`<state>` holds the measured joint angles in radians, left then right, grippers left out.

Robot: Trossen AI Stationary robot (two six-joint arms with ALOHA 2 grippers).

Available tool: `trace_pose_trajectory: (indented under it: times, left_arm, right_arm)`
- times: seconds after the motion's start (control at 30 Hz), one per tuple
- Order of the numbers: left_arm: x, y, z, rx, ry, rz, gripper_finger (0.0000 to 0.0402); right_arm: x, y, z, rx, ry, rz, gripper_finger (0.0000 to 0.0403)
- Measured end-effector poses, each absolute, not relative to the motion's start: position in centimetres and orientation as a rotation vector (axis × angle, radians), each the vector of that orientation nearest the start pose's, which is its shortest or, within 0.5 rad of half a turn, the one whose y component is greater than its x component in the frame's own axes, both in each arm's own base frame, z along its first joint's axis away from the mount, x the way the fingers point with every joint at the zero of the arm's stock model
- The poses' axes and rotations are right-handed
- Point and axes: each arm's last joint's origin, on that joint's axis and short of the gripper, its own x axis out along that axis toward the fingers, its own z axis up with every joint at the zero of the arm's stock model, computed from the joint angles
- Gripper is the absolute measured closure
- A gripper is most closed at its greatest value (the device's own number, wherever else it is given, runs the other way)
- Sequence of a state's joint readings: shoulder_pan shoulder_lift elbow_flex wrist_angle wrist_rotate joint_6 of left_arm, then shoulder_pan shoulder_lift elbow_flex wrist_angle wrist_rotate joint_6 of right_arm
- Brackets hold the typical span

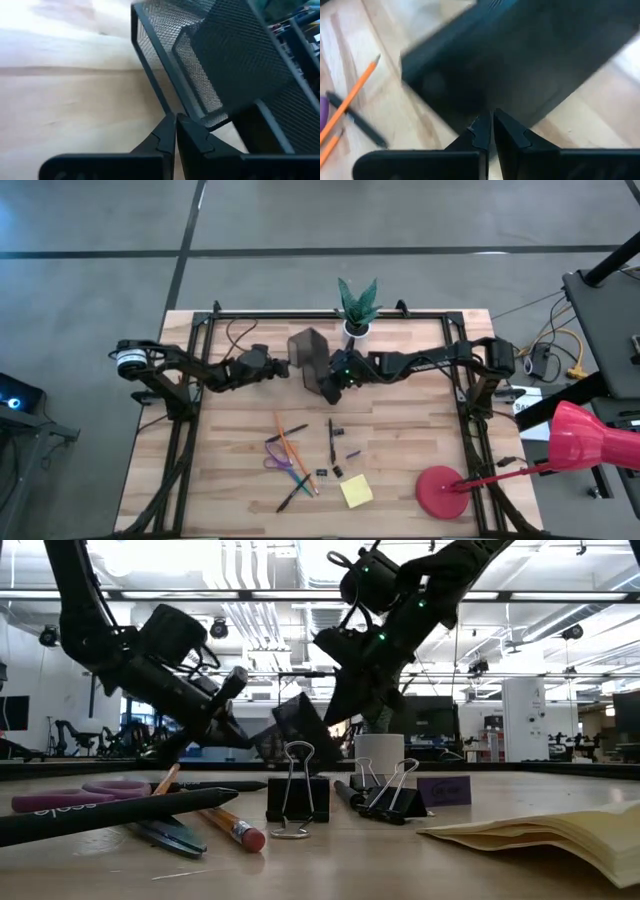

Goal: Pick and place office supplies into organizer
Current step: Prepare the desk organizer to put the office items

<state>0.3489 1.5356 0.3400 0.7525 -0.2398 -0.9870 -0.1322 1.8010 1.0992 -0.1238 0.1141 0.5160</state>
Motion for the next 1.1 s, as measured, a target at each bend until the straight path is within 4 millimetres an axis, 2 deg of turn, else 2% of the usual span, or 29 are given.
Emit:
trace_pose_trajectory:
  times: [0.2, 0.43, 0.63, 0.73, 0.9, 1.1]
  left_arm:
    - [23.4, 9.2, 12.8, -0.934, 0.119, 0.721, 0.0401]
    - [22.5, 9.4, 11.7, -0.905, 0.215, 0.813, 0.0401]
    - [22.4, 10.9, 12.4, -0.915, 0.131, 0.833, 0.0401]
    - [22.7, 11.3, 12.9, -0.931, 0.11, 0.788, 0.0401]
    - [23.8, 11.2, 14.1, -0.93, 0.119, 0.588, 0.0401]
    - [24.4, 10.3, 15.5, -0.916, 0.106, 0.44, 0.0401]
  right_arm:
    - [36.3, -5.0, 16.9, 0.508, 0.789, -0.406, 0.039]
    - [36.2, -5.1, 16.8, 0.531, 0.778, -0.453, 0.039]
    - [35.8, -5.1, 16.5, 0.527, 0.817, -0.51, 0.039]
    - [35.3, -5.3, 16.2, 0.485, 0.859, -0.587, 0.039]
    - [34.9, -5.4, 16.3, 0.449, 0.87, -0.644, 0.039]
    - [34.5, -5.5, 18.4, 0.321, 0.81, -0.656, 0.039]
